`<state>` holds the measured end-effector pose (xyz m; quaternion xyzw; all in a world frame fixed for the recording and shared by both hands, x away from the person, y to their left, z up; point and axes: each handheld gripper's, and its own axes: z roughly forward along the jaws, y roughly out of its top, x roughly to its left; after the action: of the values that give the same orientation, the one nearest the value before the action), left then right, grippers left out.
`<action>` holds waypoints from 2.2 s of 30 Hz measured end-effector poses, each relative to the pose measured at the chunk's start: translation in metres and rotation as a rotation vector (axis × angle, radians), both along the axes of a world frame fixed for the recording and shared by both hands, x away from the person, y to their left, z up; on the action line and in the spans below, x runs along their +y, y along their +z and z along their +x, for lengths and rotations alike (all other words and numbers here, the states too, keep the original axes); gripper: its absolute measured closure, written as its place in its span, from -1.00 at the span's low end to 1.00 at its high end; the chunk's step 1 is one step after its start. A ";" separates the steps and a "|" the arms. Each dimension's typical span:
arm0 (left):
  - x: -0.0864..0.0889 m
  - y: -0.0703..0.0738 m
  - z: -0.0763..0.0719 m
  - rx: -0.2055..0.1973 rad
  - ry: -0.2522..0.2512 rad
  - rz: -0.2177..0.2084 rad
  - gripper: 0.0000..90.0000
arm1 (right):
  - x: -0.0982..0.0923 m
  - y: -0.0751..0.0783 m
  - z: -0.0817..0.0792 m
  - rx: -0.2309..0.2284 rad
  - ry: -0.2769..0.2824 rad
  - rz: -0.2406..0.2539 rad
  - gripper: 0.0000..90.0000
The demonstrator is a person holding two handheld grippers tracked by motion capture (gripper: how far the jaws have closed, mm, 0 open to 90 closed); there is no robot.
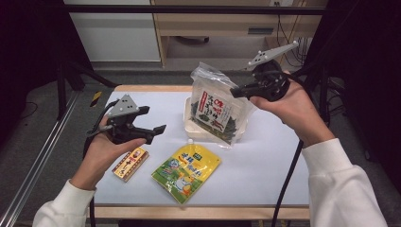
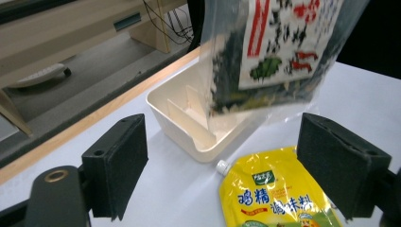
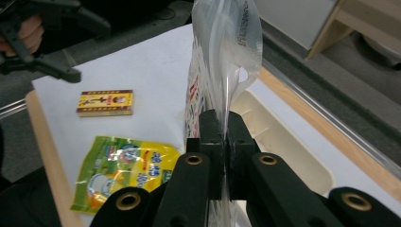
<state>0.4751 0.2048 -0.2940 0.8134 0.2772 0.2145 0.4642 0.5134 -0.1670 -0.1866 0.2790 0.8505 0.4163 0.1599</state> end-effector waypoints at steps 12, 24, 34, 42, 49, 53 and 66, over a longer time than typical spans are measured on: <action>0.006 -0.046 -0.009 0.027 0.029 0.020 -0.64 | -0.015 0.029 0.024 -0.063 -0.082 0.064 0.97; 0.042 -0.104 -0.037 0.029 0.135 -0.015 -0.64 | -0.025 0.026 0.055 -0.054 -0.177 0.077 0.98; 0.089 -0.126 -0.057 0.009 0.301 -0.108 -0.64 | -0.039 0.013 0.065 -0.027 -0.264 0.087 0.98; 0.097 -0.129 -0.055 0.019 0.329 -0.116 -0.64 | -0.051 -0.007 0.069 0.015 -0.294 0.102 0.98; 0.093 -0.131 -0.055 0.017 0.318 -0.098 -0.64 | -0.053 -0.025 0.077 0.030 -0.290 0.109 0.98; 0.092 -0.131 -0.055 0.019 0.315 -0.095 -0.64 | -0.051 -0.034 0.083 0.046 -0.290 0.103 0.98; 0.090 -0.132 -0.056 0.014 0.304 -0.087 -0.63 | -0.044 -0.064 0.096 0.092 -0.287 0.063 0.97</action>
<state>0.4191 0.2949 -0.4257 0.7426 0.4095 0.2645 0.4592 0.6097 -0.2115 -0.2508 0.4213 0.7948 0.4025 0.1699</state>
